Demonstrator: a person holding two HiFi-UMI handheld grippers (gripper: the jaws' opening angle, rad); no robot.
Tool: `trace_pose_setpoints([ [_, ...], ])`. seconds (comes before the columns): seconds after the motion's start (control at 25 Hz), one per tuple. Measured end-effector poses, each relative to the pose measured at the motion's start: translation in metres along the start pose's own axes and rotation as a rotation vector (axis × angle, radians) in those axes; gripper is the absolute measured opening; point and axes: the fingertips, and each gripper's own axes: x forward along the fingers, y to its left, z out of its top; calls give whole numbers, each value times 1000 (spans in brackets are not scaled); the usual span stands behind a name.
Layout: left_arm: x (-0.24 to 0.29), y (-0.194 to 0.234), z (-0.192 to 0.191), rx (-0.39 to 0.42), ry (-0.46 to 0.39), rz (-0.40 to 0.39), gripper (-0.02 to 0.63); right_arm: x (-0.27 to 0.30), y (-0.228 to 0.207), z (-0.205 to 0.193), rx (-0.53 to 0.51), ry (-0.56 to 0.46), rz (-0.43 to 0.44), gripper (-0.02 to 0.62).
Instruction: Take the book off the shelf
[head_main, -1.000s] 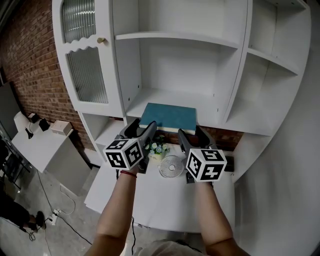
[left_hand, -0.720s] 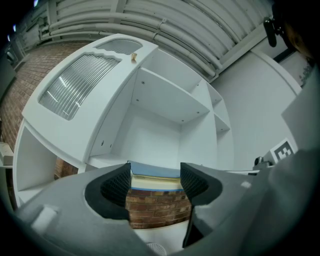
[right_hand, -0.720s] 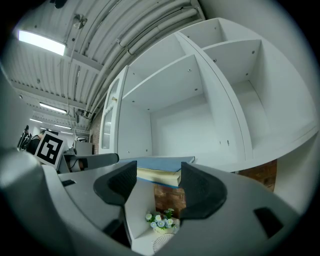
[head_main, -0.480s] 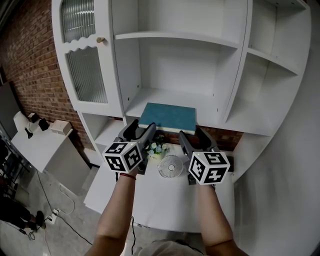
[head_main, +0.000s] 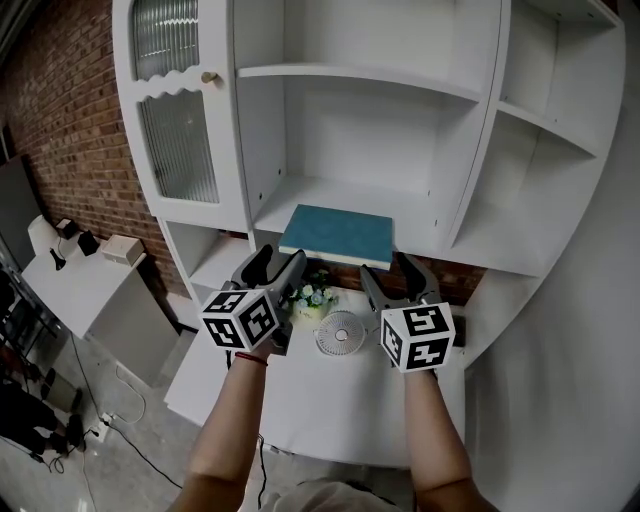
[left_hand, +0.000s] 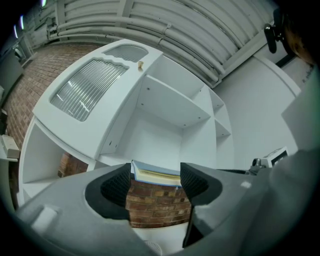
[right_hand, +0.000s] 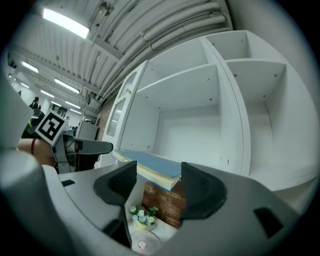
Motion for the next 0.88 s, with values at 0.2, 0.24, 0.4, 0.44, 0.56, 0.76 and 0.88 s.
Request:
trace_pose_setpoints([
  [0.2, -10, 4, -7, -69, -4, 19, 296, 5, 14, 7, -263, 29, 14, 275],
  [0.24, -11, 5, -9, -81, -5, 20, 295, 6, 18, 8, -322, 35, 19, 275],
  [0.4, -16, 3, -15, -142, -8, 4, 263, 11, 30, 11, -542, 58, 44, 275],
  [0.44, -17, 3, -17, -155, -8, -3, 248, 13, 33, 11, -581, 64, 51, 275],
  [0.56, -20, 1, -21, -178, -7, -16, 205, 18, 41, 8, -677, 83, 74, 275],
  [0.76, -23, -1, -27, -230, 2, -46, 113, 27, 49, 2, -822, 120, 92, 275],
  [0.88, -25, 0, -33, -269, 8, -58, 64, 32, 51, -4, -903, 144, 90, 275],
])
